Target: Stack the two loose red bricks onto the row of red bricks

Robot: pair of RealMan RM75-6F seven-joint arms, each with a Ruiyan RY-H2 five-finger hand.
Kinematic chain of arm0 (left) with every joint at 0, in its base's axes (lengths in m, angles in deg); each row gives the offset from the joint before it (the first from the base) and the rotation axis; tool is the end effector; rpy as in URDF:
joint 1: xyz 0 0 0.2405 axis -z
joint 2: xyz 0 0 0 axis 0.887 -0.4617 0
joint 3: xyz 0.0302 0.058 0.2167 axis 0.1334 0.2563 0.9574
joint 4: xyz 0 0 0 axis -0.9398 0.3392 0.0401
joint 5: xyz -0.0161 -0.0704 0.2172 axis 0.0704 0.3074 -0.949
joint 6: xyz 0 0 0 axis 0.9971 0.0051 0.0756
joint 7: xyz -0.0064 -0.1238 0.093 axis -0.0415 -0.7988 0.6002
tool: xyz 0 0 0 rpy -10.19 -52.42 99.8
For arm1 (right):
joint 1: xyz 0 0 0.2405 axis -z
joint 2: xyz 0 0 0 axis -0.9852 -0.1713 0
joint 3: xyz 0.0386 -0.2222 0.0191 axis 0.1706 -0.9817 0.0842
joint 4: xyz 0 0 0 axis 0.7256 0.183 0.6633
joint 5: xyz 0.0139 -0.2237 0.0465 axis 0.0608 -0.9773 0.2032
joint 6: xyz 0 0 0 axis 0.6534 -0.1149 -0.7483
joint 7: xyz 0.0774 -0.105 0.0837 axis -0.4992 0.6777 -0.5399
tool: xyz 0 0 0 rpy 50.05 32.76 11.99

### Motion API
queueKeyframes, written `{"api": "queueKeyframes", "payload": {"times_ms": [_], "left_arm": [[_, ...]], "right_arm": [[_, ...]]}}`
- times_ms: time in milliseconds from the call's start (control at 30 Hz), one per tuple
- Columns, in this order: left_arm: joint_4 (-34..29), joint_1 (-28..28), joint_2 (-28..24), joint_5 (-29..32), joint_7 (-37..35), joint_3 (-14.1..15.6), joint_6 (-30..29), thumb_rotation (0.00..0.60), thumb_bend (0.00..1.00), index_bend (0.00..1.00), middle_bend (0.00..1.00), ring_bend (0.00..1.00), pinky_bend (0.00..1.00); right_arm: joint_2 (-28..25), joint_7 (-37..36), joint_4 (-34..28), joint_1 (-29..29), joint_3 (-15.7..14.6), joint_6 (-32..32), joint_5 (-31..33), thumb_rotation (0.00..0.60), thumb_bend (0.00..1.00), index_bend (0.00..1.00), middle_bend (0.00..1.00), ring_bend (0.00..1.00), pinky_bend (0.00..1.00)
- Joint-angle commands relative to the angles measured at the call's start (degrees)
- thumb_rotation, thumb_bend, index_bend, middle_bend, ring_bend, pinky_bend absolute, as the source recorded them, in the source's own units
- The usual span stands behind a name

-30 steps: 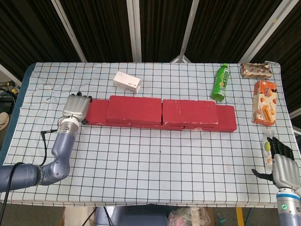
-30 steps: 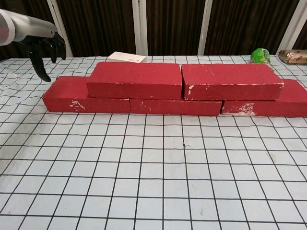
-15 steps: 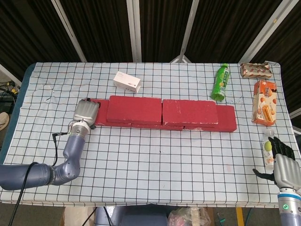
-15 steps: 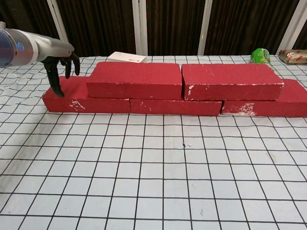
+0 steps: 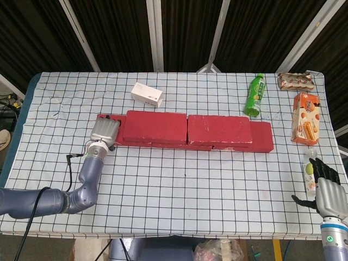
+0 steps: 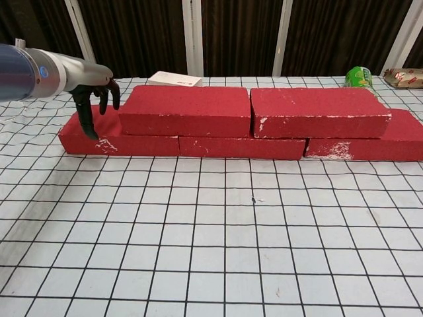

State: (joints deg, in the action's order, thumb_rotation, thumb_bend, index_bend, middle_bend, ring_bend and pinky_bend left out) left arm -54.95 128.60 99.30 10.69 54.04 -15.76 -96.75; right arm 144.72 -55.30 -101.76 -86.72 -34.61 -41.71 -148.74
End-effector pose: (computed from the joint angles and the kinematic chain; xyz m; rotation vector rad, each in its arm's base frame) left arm -0.1010 0.3893 -0.0059 -1.7393 -0.8188 -0.3526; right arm -0.2793 -0.1988 0.1265 1.1396 -1.1876 0.7133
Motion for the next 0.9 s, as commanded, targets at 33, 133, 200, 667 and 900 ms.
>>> {"api": "queueKeyframes", "payload": {"times_ms": [33, 133, 200, 667, 900], "left_arm": [[-0.06, 0.06, 0.06, 0.1, 0.23, -0.09, 0.09, 0.6, 0.0, 0.28, 0.32, 0.18, 0.28], [-0.04, 0.03, 0.13, -0.02, 0.14, -0.26, 0.12, 0.6, 0.0, 0.28, 0.32, 0.18, 0.28], [-0.09, 0.0, 0.13, -0.05, 0.09, -0.34, 0.15, 0.6, 0.0, 0.28, 0.32, 0.18, 0.28], [-0.66, 0.1, 0.08, 0.09, 0.41, -0.76, 0.23, 0.6, 0.0, 0.28, 0.32, 0.18, 0.28], [-0.81, 0.21, 0.2, 0.07, 0.42, -1.0, 0.33, 0.6, 0.0, 0.28, 0.32, 0.18, 0.28]], "right_arm": [[0.06, -0.07, 0.06, -0.03, 0.02, 0.06, 0.07, 0.6, 0.15, 0.0, 0.0, 0.0, 0.0], [0.11, -0.02, 0.12, -0.06, 0.02, 0.06, 0.06, 0.6, 0.15, 0.0, 0.0, 0.0, 0.0], [0.11, -0.03, 0.09, -0.05, 0.01, 0.05, 0.03, 0.6, 0.15, 0.0, 0.0, 0.0, 0.0], [0.07, -0.09, 0.08, -0.05, 0.01, 0.08, 0.19, 0.6, 0.15, 0.0, 0.0, 0.0, 0.0], [0.03, -0.09, 0.08, -0.12, 0.05, 0.23, 0.41, 0.6, 0.15, 0.0, 0.0, 0.0, 0.0]]}}
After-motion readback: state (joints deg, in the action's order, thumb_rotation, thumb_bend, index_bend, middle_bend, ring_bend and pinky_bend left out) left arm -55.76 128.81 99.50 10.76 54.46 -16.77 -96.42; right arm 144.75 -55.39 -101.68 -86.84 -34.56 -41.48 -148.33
